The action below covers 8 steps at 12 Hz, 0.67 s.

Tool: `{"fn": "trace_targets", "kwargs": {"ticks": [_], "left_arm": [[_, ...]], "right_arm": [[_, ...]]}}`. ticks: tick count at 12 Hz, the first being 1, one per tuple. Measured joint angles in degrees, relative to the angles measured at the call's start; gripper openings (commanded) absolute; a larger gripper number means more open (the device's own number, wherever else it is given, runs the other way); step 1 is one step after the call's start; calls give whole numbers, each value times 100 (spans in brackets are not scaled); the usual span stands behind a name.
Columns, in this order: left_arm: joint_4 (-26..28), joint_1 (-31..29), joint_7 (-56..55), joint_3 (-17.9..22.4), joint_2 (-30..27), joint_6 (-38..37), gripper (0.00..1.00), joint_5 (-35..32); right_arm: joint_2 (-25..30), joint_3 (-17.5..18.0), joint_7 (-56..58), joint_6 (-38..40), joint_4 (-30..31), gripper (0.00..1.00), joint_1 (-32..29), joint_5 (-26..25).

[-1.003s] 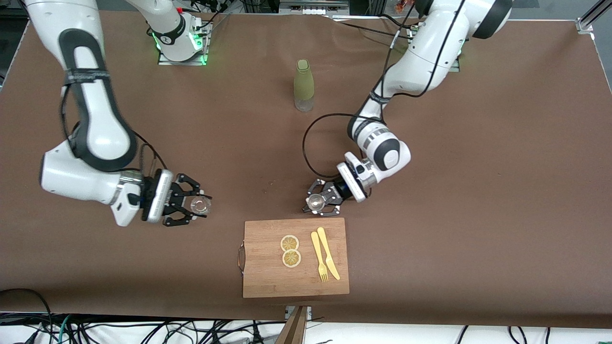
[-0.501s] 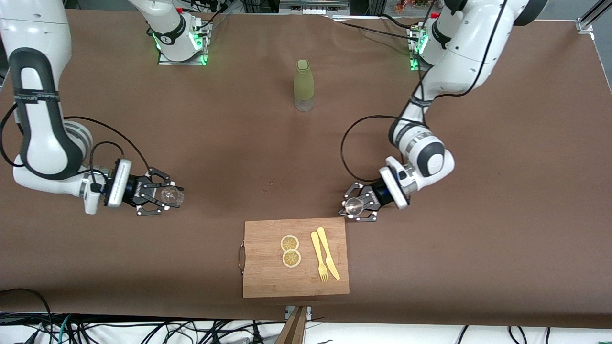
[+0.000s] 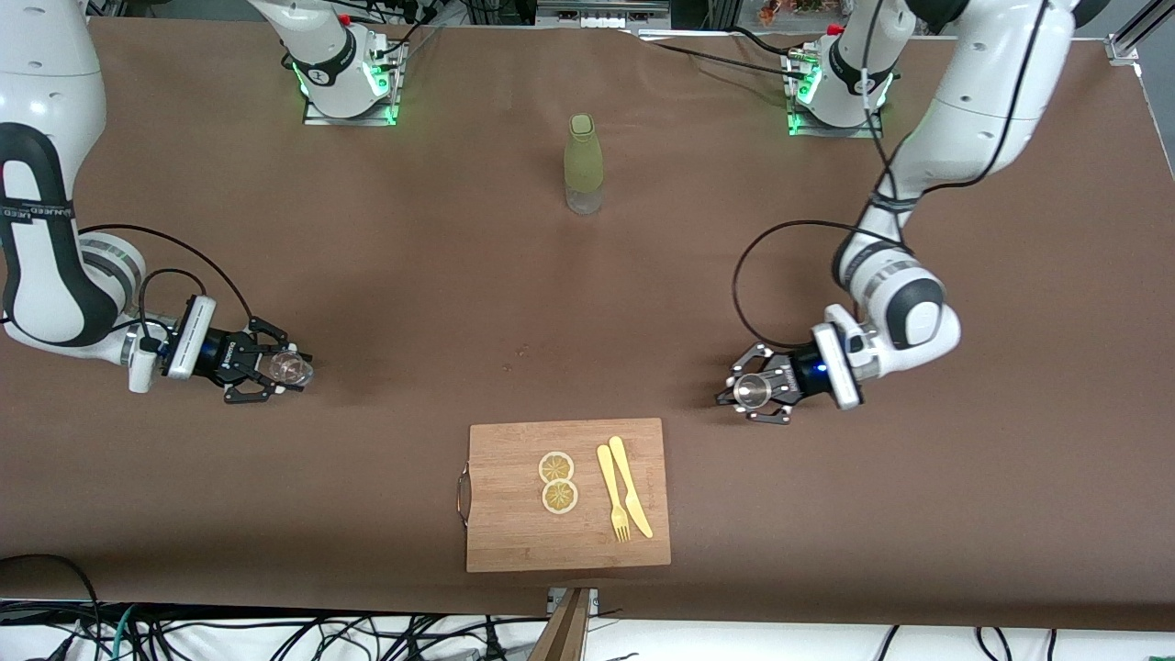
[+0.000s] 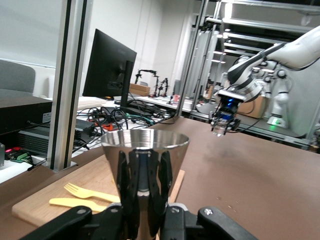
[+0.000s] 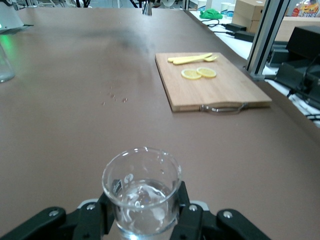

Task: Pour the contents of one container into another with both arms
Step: 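Upright the beaker and move both grippers apart to their sides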

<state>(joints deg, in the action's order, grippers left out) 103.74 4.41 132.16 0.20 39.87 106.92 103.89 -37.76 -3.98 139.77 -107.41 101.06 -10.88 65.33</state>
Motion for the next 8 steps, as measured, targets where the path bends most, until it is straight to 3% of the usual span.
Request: {"fn": "trace_targets", "kwargs": {"ticks": [8], "left_arm": [[313, -1670, 28, 40, 4, -1506, 0, -2012]], "right_arm": [[-598, -60, 467, 0, 16, 29, -159, 0]]}}
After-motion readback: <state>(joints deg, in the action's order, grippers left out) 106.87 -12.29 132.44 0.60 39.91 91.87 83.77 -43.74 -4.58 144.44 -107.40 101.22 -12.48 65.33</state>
